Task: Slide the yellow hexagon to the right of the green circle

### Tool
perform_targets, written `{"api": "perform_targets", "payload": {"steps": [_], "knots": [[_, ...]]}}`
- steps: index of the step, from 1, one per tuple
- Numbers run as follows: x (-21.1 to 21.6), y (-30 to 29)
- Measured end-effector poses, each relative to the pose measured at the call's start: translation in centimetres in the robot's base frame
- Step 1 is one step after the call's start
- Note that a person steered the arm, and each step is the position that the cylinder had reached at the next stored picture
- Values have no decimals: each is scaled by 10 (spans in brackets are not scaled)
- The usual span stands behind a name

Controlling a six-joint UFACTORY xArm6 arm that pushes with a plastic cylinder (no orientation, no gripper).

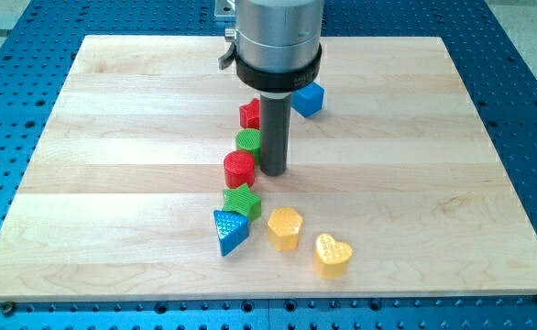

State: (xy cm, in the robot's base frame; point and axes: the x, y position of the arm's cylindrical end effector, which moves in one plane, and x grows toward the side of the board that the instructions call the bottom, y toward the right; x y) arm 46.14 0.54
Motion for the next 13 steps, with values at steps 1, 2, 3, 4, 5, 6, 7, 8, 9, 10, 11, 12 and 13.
{"api": "perform_targets", "payload": {"steps": [1, 2, 3, 4, 5, 6, 7, 8, 9, 10, 11, 12, 13], "knots": [[-3, -5], [-5, 1], [-20, 19], [-41, 24], [-41, 18], [-44, 27], [-53, 6], [-53, -4], [-48, 14], [26, 90], [119, 140], [144, 126], [158, 115]]}}
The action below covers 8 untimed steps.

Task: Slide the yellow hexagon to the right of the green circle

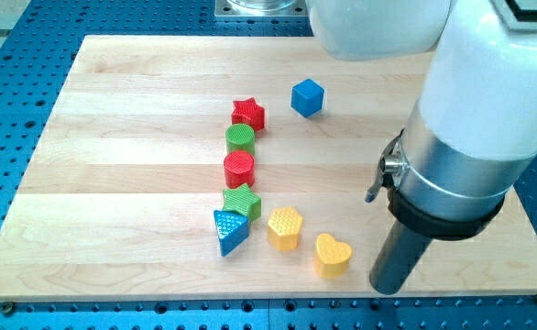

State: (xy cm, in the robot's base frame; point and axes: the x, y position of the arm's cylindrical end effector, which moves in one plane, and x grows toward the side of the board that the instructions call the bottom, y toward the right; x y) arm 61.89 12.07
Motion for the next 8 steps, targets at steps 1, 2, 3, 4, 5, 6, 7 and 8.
{"api": "perform_targets", "payload": {"steps": [1, 2, 3, 4, 5, 6, 7, 8], "knots": [[-1, -9], [-1, -38], [-13, -59], [-23, -62], [-28, -70], [-27, -98], [-48, -108], [-82, -102]]}}
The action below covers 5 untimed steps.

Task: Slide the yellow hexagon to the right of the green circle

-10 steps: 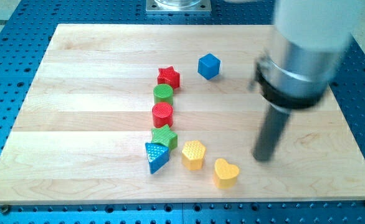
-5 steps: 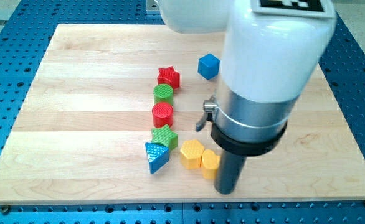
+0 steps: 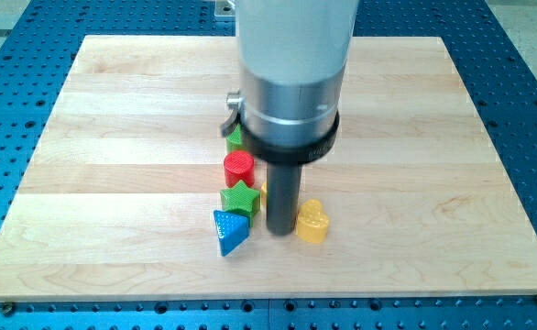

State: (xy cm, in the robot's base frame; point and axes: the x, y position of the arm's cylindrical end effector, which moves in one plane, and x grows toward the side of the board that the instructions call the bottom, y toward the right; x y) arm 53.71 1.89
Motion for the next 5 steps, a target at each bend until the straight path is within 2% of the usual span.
{"api": "perform_targets", "payload": {"steps": [1, 2, 5], "knots": [[-9, 1], [2, -9], [-48, -8]]}}
